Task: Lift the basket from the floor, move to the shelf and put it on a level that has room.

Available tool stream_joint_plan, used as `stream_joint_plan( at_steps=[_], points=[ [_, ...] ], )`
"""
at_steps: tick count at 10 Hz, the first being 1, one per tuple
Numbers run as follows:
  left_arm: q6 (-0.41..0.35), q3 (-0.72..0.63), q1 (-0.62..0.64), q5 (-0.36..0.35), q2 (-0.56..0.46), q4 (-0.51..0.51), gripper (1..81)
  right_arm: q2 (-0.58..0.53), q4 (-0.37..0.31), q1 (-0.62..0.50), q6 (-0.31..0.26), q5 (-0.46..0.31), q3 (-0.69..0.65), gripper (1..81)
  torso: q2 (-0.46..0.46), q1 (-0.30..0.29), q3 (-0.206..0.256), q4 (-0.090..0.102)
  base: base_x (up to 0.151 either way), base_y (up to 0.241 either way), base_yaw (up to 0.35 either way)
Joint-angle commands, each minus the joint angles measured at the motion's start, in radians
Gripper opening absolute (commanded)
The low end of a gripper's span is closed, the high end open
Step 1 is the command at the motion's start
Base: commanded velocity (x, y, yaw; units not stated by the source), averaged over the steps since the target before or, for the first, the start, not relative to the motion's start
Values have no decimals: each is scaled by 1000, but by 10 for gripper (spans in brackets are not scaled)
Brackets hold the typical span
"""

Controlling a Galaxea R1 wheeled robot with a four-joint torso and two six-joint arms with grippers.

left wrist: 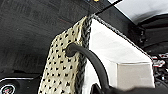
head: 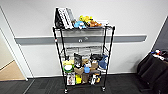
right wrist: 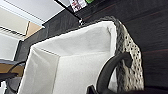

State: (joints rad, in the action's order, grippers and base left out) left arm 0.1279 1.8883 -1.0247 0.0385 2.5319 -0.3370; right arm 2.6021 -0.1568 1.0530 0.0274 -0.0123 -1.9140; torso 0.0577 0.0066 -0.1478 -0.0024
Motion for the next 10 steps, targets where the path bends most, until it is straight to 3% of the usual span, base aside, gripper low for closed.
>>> stream_joint_plan(
  at_steps=[1,10],
  points=[
    [1,-44,110,31,-16,-4,10,-11,0,-103,-1,-31,44,10,0,0,0,0,101,0,0],
    [1,-51,108,31,-21,-4,10,-20,0,-101,-3,-31,52,10,0,-1,0,0,105,0,0]
  ],
)
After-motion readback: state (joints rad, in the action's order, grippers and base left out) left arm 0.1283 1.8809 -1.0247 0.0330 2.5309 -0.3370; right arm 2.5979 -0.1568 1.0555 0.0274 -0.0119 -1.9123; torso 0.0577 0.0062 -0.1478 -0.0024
